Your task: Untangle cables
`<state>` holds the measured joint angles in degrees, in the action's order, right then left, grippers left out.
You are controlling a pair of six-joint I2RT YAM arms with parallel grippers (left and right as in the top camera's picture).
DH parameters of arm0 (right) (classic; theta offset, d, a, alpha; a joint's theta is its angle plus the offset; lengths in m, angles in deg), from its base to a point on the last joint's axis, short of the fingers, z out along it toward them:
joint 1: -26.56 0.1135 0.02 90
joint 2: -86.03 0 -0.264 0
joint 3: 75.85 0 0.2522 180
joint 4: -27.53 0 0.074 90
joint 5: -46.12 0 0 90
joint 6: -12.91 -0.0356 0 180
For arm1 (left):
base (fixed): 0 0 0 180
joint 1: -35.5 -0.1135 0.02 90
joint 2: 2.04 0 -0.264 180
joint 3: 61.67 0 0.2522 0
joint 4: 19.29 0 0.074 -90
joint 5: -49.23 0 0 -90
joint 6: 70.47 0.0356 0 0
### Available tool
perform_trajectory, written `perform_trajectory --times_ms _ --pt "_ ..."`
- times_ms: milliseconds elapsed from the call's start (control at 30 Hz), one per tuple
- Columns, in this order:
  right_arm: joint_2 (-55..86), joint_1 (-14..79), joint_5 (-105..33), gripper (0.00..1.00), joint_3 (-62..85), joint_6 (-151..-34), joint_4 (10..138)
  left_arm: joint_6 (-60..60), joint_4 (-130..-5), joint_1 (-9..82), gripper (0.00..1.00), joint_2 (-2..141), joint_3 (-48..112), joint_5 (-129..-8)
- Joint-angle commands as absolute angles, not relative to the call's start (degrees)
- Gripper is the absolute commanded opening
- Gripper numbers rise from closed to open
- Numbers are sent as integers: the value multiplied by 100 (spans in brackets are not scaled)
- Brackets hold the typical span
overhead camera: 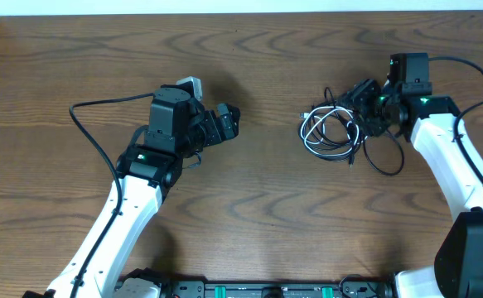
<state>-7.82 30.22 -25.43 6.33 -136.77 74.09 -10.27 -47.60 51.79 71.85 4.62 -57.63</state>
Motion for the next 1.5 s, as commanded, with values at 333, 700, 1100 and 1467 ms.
perform_trajectory --times_ms 333,700,1100,1467 --pt "-1182 3107 -3233 53 609 -16048 7223 -972 -4758 5186 97 7207 605 -5826" --pt "-1999 3190 -3406 46 609 -16263 6719 -970 -4760 5186 97 7207 605 -5826" --pt "-1090 3343 -2543 1 616 -13032 5796 -972 -4760 5186 97 7207 605 -5826" --pt "628 3433 -2744 22 616 -12234 6677 -970 -4758 5186 97 7207 605 -5826"
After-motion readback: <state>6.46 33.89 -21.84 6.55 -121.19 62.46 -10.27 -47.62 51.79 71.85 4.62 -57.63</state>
